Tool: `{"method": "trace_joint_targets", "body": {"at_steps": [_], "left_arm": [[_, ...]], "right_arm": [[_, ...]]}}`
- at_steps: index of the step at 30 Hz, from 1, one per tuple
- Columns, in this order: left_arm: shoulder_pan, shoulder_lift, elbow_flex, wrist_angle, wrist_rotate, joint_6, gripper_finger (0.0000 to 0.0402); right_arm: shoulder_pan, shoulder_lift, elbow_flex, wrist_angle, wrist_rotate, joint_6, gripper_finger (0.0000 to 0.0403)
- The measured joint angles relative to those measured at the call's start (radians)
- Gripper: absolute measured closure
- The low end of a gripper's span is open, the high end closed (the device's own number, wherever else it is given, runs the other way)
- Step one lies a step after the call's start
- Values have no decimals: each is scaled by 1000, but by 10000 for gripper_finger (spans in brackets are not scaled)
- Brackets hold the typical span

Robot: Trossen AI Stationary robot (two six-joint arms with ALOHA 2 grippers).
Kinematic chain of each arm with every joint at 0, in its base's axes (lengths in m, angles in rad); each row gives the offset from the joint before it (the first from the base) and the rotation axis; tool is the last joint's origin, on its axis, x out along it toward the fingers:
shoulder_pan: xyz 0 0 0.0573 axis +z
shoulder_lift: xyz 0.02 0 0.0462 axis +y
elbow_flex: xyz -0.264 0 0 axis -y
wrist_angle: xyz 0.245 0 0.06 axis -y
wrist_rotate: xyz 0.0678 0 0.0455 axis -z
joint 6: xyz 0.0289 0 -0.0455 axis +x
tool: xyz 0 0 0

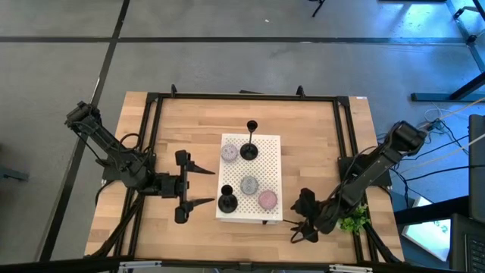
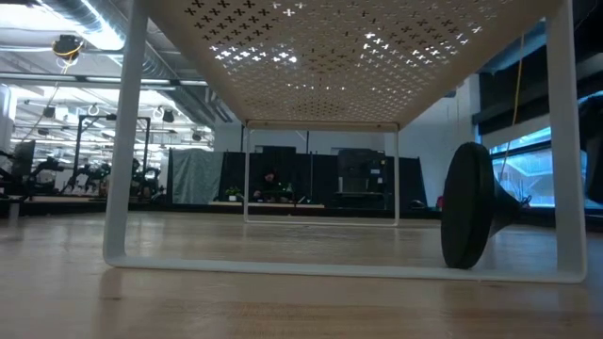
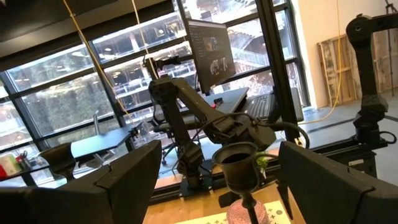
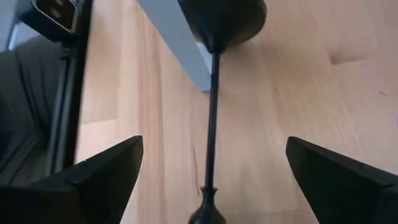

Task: Pick & Place candle stick holders
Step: Put the candle holder on the shelf

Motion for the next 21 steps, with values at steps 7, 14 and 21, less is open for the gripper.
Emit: {"method": "trace_joint_targets", "body": {"at_steps": [7, 14, 21], "left_arm": [[0, 0, 0, 0, 0, 1, 80], [0, 0, 0, 0, 0, 1, 80], [0, 0, 0, 1, 0, 1, 80]], "right_arm": [[-10, 72, 0, 6, -33, -6, 6], [-32, 97, 0, 36, -55, -19, 6], [-34, 97, 0, 32, -55, -33, 15]]}}
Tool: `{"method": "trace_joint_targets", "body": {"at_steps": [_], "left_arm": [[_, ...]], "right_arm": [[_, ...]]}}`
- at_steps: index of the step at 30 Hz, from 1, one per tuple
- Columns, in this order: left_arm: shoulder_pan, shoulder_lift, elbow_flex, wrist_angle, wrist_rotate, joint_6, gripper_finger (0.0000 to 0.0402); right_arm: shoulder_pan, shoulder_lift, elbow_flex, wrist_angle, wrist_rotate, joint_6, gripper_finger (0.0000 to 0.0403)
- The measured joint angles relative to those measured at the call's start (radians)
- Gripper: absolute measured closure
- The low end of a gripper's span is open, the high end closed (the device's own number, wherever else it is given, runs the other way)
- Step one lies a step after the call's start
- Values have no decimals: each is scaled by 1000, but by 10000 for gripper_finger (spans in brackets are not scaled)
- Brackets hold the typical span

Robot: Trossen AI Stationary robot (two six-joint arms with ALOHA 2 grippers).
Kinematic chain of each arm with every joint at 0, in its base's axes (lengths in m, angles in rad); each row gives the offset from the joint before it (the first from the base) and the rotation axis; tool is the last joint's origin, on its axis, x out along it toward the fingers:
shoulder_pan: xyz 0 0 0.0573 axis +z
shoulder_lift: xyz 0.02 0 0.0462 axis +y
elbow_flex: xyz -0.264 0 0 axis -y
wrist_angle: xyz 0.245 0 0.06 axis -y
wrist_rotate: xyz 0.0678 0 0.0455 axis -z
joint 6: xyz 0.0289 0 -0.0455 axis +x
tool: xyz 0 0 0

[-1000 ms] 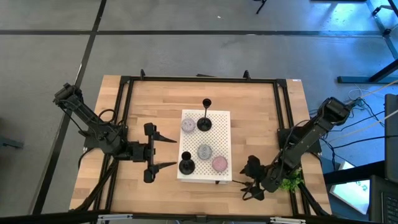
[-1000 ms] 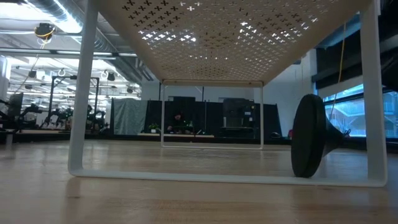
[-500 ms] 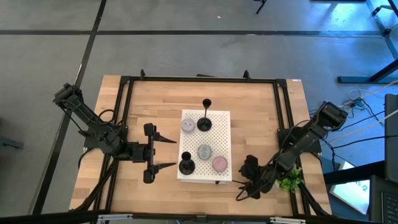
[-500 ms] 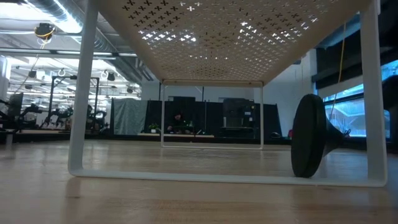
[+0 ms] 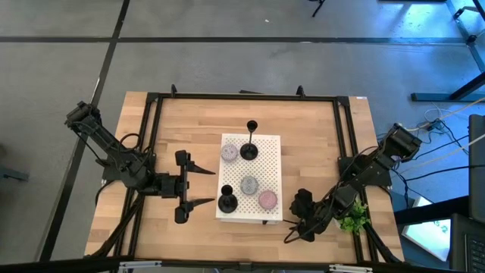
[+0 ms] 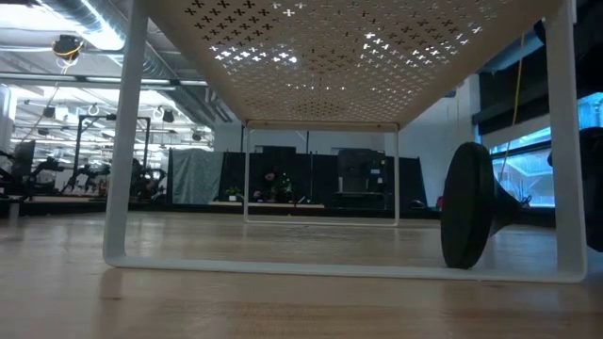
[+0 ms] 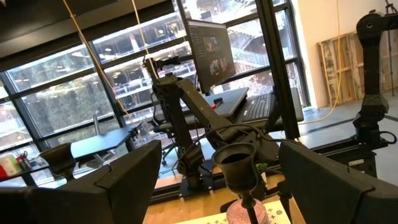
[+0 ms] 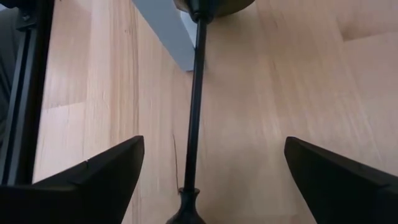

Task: Pick & Place candle stick holders
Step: Put the candle holder on the shelf

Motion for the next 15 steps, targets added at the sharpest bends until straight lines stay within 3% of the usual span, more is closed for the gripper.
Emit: {"method": "trace_joint_targets", "body": {"at_steps": [15], "left_arm": [[0, 0, 0, 0, 0, 0, 80]], "right_arm": [[-7, 38, 0, 28, -29, -2, 86]]}}
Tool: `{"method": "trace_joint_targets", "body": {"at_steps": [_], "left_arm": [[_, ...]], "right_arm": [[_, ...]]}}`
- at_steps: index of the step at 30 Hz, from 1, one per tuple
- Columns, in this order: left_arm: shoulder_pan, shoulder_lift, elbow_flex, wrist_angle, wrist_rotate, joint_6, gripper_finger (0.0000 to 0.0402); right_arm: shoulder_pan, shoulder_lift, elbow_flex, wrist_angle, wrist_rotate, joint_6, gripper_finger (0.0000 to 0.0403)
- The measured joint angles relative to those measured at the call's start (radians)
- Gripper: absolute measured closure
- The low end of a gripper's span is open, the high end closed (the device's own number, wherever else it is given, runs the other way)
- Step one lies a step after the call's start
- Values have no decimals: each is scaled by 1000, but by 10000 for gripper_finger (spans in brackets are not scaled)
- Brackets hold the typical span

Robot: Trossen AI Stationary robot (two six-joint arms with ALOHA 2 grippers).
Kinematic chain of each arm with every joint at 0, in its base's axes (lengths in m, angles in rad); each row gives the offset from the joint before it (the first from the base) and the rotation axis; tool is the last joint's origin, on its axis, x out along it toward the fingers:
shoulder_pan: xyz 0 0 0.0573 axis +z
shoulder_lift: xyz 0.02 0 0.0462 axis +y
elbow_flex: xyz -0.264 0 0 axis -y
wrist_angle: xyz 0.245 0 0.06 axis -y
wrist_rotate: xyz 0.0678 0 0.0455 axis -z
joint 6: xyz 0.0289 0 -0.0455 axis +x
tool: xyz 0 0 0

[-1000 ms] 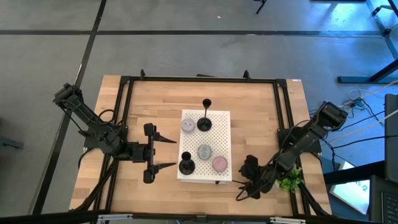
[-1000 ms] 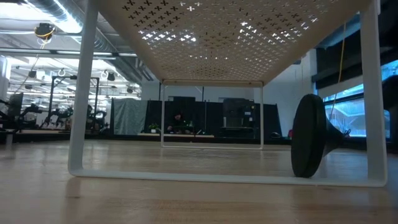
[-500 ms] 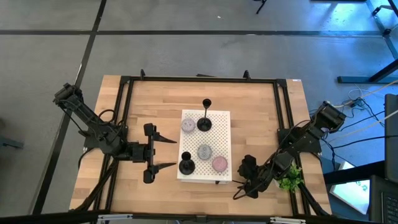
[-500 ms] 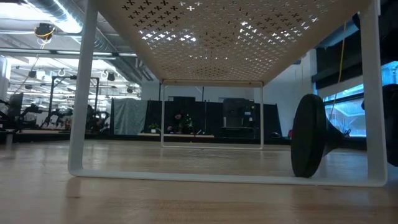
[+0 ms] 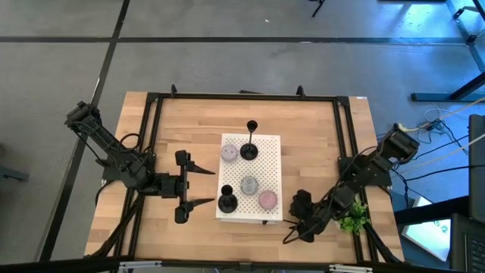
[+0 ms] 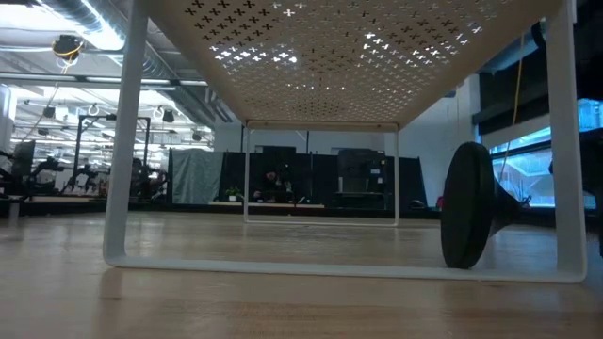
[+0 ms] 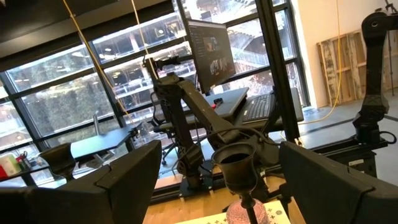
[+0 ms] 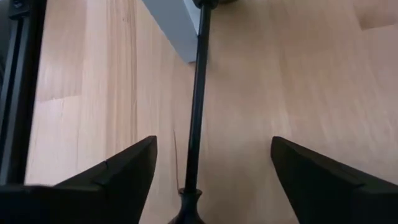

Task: Pick & Place candle stick holders
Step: Put the candle holder on the shelf

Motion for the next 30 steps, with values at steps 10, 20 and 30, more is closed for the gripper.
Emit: {"method": "trace_joint_targets", "body": {"at_steps": [10, 20, 30], "left_arm": [[0, 0, 0, 0, 0, 0, 80], [0, 0, 0, 0, 0, 0, 80], [0, 0, 0, 0, 0, 0, 80]], "right_arm": [[-15, 36, 27, 13, -15, -25, 107], [-16, 36, 30, -20, -16, -28, 174], [-17, 37, 29, -40, -16, -25, 283]]}}
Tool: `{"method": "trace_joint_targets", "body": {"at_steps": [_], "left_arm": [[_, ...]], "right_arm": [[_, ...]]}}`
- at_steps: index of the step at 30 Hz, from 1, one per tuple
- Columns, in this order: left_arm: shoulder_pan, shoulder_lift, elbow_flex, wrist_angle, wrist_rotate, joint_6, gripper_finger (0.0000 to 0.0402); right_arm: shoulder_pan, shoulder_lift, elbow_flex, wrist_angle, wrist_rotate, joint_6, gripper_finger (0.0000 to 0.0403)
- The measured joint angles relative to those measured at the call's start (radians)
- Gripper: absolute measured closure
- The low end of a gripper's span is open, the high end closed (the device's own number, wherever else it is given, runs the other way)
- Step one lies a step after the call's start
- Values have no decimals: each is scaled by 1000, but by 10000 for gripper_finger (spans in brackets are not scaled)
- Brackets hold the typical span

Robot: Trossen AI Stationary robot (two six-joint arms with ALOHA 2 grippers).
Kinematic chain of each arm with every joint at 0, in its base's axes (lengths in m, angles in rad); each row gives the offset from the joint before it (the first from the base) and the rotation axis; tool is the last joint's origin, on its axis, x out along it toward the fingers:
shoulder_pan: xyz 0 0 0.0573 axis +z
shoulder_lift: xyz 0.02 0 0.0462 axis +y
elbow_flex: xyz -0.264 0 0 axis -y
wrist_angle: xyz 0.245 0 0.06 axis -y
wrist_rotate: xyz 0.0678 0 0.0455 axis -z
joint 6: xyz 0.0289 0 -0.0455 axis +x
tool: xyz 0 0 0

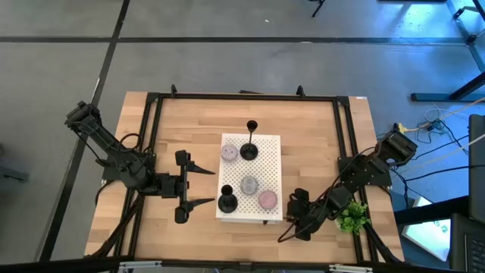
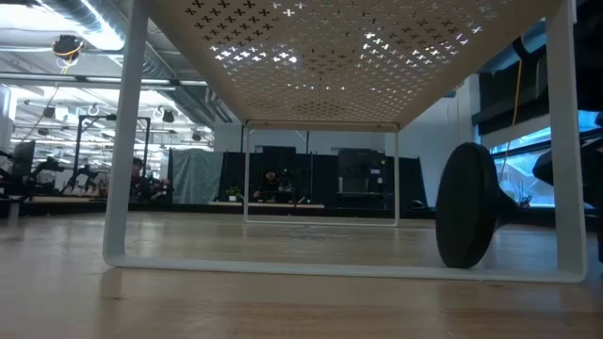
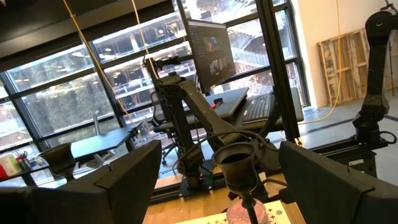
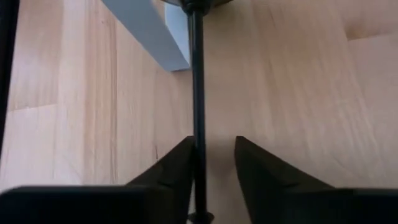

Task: Pick & Place candle stick holders
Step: Put the candle holder on the shelf

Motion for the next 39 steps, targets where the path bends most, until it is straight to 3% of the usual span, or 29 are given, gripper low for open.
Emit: {"method": "trace_joint_targets", "body": {"at_steps": [3, 9, 15, 27, 39], "left_arm": [[0, 0, 0, 0, 0, 0, 80], [0, 0, 0, 0, 0, 0, 80], [0, 0, 0, 0, 0, 0, 80], [0, 0, 0, 0, 2, 0, 80], [0, 0, 0, 0, 4, 0, 80]], "right_arm": [[-1, 0, 0, 0, -19, 14, 324], [-22, -1, 1, 8, -154, 87, 388], [-39, -14, -2, 17, -174, 109, 388], [-83, -35, -4, -4, -16, 140, 389], [-104, -38, -1, -71, -7, 242, 389]]}}
